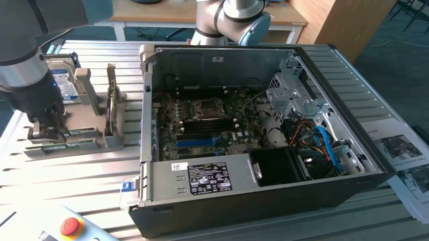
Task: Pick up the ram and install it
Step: 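Pick up the ram and move it above insertion slot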
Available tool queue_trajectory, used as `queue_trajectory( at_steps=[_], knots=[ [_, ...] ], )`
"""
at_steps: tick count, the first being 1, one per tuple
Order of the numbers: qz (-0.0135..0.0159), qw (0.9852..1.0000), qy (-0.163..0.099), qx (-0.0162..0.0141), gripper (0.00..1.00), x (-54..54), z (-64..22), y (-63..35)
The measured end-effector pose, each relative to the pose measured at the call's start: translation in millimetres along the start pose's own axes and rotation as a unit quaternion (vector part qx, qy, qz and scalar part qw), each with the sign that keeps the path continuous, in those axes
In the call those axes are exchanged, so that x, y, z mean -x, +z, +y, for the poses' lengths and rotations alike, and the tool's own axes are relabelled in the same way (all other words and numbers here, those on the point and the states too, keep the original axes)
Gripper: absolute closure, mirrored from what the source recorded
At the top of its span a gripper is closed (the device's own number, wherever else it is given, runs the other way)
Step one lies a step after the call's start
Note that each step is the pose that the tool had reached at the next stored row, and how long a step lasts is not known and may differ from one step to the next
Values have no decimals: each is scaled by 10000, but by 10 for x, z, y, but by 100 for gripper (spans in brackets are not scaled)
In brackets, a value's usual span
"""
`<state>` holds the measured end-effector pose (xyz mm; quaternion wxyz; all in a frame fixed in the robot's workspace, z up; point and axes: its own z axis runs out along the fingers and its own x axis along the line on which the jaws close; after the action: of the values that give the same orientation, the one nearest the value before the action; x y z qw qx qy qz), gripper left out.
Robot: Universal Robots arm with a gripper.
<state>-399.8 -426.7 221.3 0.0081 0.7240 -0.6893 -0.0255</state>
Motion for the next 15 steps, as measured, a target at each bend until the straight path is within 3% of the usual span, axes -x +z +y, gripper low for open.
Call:
queue_trajectory(
  at_steps=[8,15],
  knots=[
    [-1,10000,-1,19,70,-8,-79,-4],
    [4,9999,-105,29,70,-9,-90,-5]
  ],
)
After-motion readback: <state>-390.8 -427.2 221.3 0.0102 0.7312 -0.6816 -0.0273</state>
